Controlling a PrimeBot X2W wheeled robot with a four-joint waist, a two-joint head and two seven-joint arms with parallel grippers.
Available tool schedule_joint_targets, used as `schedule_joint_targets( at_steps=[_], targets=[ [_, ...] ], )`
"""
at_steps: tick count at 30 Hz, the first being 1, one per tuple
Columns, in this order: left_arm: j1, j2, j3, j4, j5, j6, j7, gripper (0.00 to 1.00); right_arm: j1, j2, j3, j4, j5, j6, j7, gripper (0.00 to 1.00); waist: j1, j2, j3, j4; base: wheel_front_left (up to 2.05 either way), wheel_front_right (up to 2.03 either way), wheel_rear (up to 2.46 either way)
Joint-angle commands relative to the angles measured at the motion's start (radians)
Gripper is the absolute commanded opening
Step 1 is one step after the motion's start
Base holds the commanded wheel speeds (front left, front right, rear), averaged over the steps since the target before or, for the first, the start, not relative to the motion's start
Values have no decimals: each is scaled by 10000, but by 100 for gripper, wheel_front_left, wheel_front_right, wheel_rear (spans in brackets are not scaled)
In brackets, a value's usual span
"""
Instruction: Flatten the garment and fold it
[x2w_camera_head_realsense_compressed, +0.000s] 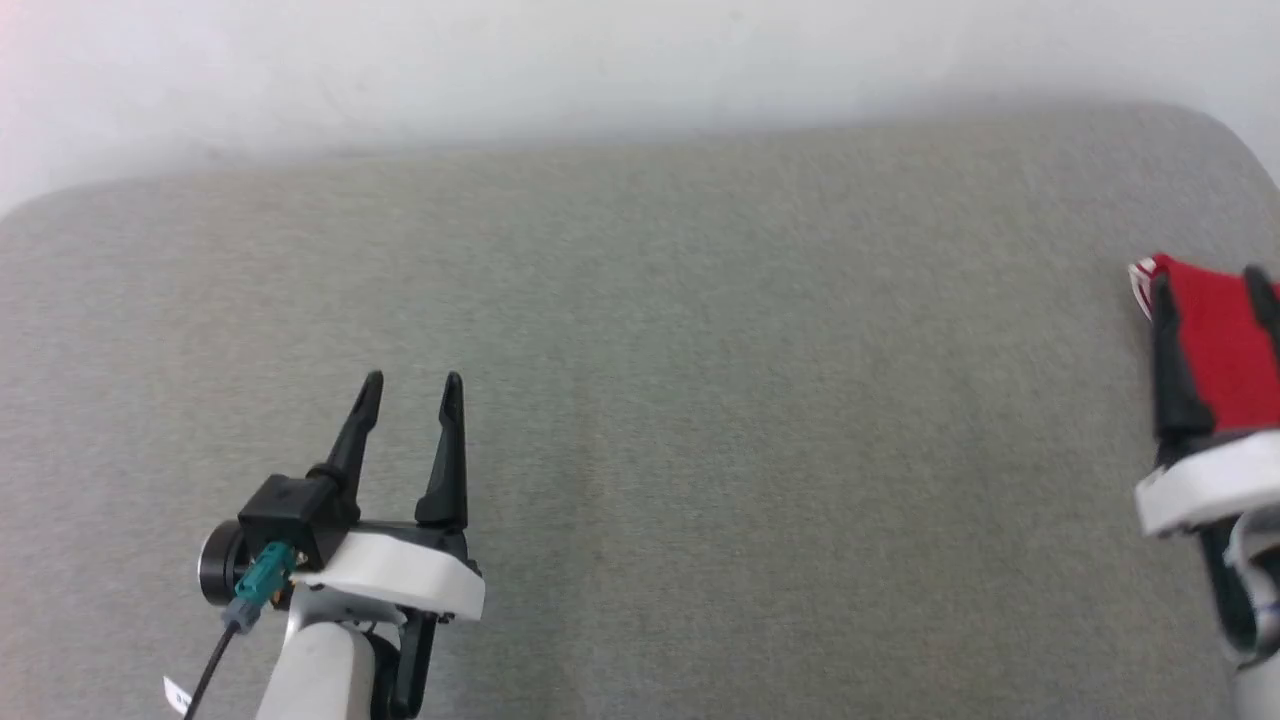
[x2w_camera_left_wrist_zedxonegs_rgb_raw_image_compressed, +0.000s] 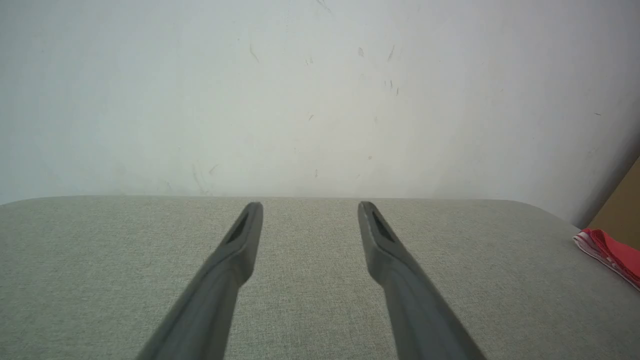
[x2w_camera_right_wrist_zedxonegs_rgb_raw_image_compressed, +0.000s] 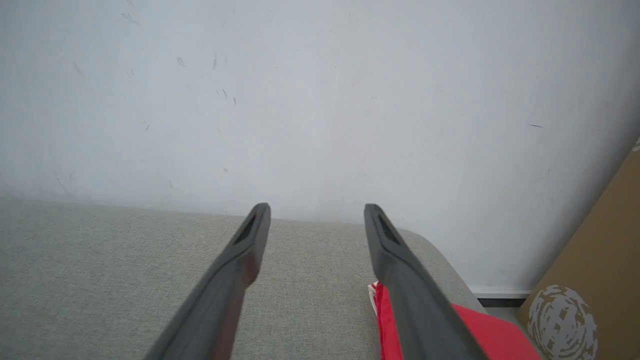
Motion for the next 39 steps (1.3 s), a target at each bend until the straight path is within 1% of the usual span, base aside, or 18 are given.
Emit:
schedule_joint_targets(
  at_steps=[1, 8, 13, 21, 24, 38, 39],
  targets=[
    [153, -48, -40, 61, -83, -27, -46, 100, 377, 226, 28, -362, 72, -21, 28, 100, 2, 0, -742, 746, 0, 0, 0],
    [434, -86, -108, 182, -183, 15, -46, 100, 1854, 1365, 109, -1575, 19, -21, -49, 100, 2, 0, -1011, 976, 0, 0, 0],
    [575, -101, -159, 317, -258, 35, -47, 100, 2473, 1745, 207, -1737, -95, -21, -261, 100, 2, 0, -1162, 1100, 0, 0, 0],
    [773, -111, -136, 392, -366, 161, -47, 100, 2895, 1913, 345, -1512, -187, -21, -389, 100, 2, 0, -1213, 1165, 0, 0, 0],
    [819, -113, -142, 403, -399, 203, -47, 100, 2987, 1919, 426, -1457, -23, -21, -396, 100, 2, 0, -1204, 1167, 0, 0, 0],
    [813, -115, -248, 512, -566, 329, -47, 100, 3010, 1923, 534, -1364, 164, -21, -400, 100, 2, 0, -1175, 1166, 0, 0, 0],
    [755, -79, -233, 465, -543, 275, 9, 0, 2950, 1883, 538, -1396, 115, 0, -354, 0, 2, 0, -1173, 1165, 0, 0, 0]
  ],
)
